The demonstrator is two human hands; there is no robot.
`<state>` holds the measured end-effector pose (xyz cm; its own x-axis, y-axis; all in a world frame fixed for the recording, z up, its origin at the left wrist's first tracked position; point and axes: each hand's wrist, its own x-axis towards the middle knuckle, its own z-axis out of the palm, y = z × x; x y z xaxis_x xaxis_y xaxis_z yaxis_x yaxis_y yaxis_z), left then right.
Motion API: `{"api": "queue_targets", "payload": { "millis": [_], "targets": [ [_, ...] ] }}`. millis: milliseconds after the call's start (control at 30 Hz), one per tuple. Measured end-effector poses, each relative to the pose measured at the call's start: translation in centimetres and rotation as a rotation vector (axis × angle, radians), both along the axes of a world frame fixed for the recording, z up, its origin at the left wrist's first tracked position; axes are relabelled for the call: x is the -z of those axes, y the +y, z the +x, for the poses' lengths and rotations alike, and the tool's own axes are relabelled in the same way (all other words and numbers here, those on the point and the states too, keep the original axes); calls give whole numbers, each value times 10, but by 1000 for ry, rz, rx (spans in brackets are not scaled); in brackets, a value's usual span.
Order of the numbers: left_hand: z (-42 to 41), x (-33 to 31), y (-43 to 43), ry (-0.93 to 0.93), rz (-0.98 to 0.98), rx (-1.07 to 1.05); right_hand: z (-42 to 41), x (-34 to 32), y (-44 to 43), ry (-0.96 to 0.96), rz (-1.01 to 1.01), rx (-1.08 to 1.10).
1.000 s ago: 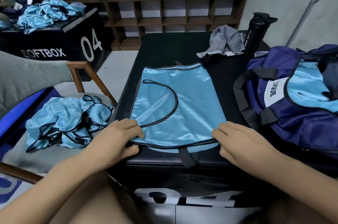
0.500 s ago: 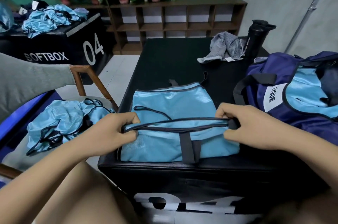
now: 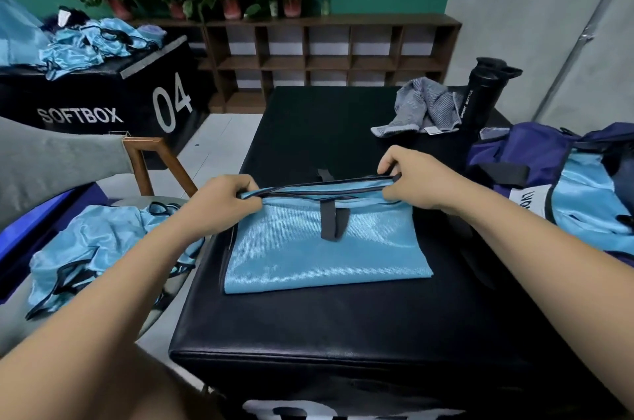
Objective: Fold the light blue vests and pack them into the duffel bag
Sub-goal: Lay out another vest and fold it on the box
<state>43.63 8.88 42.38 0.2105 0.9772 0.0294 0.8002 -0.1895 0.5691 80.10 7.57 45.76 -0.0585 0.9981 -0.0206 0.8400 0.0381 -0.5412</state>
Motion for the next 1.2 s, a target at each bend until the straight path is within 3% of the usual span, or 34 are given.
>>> {"api": "queue_targets", "payload": {
  "millis": [200,300,367,467,600,800,1200],
  "targets": [
    [5,11,27,84,9,-18,-5,23,39,48,15,121],
    [3,24,28,39,84,-42,-13,41,28,-132,289,165],
    [2,29,25,14,207,-53,-23,53,8,-185,548,79],
    [12,21,15,20,455,51,-36,70,-15,-175,670,-95],
    [39,21,-5,-3,348,276,-41,92,-19,-261,625,-158],
    [53,62,-3,22,242,372,-42,111,-19,-357,580,-145],
    [48,70,4,225,188,318,-40,110,-15,-536,343,-94]
  ]
}}
